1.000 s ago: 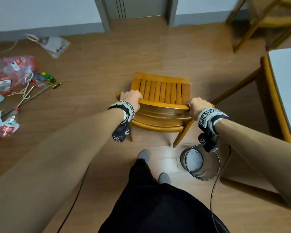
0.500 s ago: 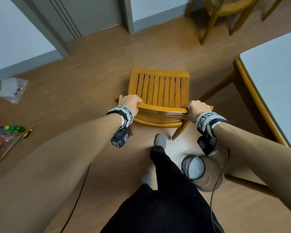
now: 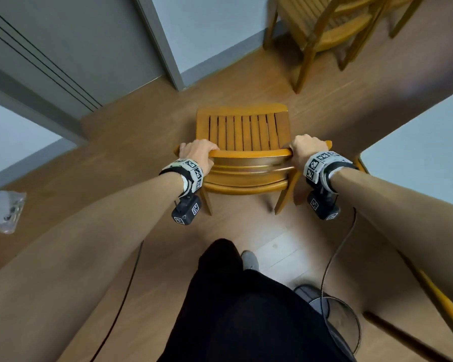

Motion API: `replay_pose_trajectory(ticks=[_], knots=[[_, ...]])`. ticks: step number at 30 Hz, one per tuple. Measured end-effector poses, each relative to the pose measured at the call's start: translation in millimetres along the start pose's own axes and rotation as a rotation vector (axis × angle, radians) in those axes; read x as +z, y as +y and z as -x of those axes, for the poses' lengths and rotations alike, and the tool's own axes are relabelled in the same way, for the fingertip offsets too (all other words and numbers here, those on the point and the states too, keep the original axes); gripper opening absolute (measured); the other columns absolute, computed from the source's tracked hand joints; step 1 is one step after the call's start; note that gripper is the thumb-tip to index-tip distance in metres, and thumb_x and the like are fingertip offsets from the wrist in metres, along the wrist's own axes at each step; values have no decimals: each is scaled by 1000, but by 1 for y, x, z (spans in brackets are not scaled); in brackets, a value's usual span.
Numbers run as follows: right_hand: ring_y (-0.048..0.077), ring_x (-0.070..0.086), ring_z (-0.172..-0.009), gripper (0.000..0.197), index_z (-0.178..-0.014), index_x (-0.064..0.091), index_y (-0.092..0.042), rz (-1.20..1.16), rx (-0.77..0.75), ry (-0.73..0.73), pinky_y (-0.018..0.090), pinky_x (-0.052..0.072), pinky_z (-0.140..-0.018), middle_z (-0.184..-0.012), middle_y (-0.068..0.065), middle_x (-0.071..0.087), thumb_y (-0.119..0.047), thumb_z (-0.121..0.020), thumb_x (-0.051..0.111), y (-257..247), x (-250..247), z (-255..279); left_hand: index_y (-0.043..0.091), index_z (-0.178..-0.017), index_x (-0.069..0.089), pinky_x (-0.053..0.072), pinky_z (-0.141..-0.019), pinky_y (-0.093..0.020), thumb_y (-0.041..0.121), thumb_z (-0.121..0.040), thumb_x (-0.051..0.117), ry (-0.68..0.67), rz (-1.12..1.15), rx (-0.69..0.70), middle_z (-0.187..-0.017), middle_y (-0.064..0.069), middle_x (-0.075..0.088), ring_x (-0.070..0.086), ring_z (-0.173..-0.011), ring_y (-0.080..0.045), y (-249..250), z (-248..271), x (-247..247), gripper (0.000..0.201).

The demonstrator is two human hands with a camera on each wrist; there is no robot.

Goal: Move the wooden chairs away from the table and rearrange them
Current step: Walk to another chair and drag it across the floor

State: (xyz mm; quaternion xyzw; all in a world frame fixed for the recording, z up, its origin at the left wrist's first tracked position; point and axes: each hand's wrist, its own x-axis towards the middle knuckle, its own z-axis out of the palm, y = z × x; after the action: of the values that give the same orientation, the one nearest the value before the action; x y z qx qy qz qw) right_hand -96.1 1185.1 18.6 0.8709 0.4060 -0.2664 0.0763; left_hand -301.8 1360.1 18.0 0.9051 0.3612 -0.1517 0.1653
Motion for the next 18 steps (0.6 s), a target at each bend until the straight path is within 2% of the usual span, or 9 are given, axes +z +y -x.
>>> replay_pose_trajectory(ticks=[3,7,10,14,18], knots=[[32,62,-85,20,-103,73,-28,0,24,13,36,49,-72,-91,4,61,-25,-84,68,0,-38,-51,32,-115,69,39,-101,-42,20,-92,67,17,18,12,-104,2,69,61,-103,-27,-1,-59,-30,26],[31,63,-86,20,-99,73,-32,-30,50,23,38,54,-79,-92,3,63,-38,-80,76,1,-83,-117,31,-108,71,41,-96,-41,20,-91,67,28,1,64,-103,3,70,62,-101,-27,-6,-135,-70,21],[28,61,-83,21,-102,74,-33,-62,53,8,35,52,-77,-93,3,65,-37,-81,77,2,-119,-165,30,-108,71,44,-97,-41,21,-91,69,38,15,84,-102,2,69,62,-101,-27,-7,-190,-102,20],[26,61,-79,20,-103,75,-33,-45,65,-18,34,50,-73,-89,1,66,-31,-83,75,5,-155,-224,28,-109,72,41,-98,-40,21,-91,69,23,12,89,-103,2,70,61,-103,-26,-7,-252,-129,20],[26,63,-83,21,-106,74,-33,-29,71,-27,37,55,-78,-93,0,67,-28,-85,71,11,-184,-278,31,-108,71,38,-100,-42,24,-92,66,-26,4,76,-98,3,68,62,-101,-26,-4,-309,-145,17]])
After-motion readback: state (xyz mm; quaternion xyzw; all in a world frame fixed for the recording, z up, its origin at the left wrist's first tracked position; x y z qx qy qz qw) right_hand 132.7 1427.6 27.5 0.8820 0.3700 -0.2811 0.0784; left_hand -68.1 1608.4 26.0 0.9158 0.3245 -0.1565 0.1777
